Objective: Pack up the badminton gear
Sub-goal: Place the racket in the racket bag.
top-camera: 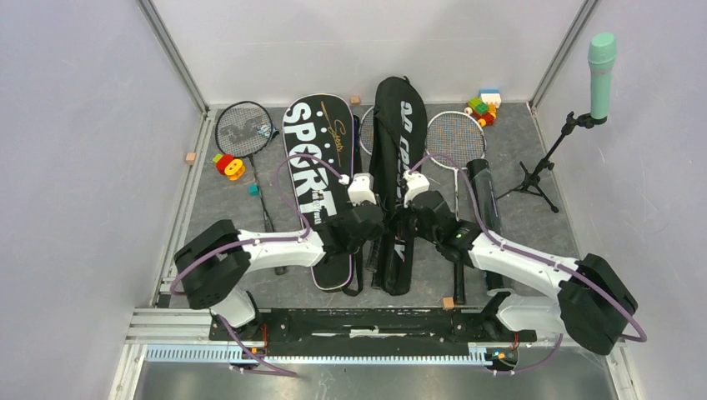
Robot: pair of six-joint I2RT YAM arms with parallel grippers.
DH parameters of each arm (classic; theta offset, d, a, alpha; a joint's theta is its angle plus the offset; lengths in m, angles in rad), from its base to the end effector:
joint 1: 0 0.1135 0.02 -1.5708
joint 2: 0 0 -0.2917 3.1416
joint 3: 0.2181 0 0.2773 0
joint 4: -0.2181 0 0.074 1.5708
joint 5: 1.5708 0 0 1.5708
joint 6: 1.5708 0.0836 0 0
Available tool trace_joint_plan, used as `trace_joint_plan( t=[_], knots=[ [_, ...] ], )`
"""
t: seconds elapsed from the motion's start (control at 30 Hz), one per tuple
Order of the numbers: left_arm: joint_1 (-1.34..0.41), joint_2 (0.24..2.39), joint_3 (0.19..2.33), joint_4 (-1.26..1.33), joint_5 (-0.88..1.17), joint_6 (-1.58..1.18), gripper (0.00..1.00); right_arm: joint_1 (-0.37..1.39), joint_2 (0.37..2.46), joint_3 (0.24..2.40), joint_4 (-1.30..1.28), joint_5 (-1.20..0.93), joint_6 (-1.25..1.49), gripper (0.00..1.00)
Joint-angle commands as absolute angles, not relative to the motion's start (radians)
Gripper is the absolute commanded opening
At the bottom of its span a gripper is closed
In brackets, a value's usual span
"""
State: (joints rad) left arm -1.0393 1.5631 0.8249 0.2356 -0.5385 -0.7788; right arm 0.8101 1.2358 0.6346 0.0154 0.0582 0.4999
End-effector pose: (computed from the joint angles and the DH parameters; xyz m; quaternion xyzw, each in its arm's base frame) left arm 0.2327 -0.3111 0.1972 -0.0265 0.8403 -0.2464 0.4822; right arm 0.2190 0.2230 0.1983 -0.1225 0.8723 0.2676 0.3904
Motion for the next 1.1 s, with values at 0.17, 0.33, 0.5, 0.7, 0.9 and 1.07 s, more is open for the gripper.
trace_joint_plan(
  t=[0.17,0.33,0.5,0.7,0.9,1.07],
  knots=[
    [-1.014,1.745,0.976,0.598,-0.926,-0.926,0.02,0.853,1.059,0.539,0.267,-0.517,0.802,0.0],
    [-1.015,1.737,0.991,0.546,-0.97,-1.038,0.02,0.851,1.017,0.495,0.325,-0.503,0.937,0.0],
    [-1.017,1.725,0.987,0.524,-0.939,-1.019,0.02,0.849,0.984,0.496,0.295,-0.443,0.936,0.0],
    [-1.017,1.648,0.904,0.526,-0.739,-0.83,0.47,0.802,0.961,0.554,0.125,-0.216,0.797,0.0],
    [-1.017,1.506,0.876,0.348,-0.433,-0.669,0.99,0.772,0.926,0.613,0.033,-0.007,0.704,0.0],
    [-1.017,1.379,0.841,0.198,-0.393,-0.624,1.0,0.766,0.939,0.588,0.032,0.071,0.689,0.0]
  ],
)
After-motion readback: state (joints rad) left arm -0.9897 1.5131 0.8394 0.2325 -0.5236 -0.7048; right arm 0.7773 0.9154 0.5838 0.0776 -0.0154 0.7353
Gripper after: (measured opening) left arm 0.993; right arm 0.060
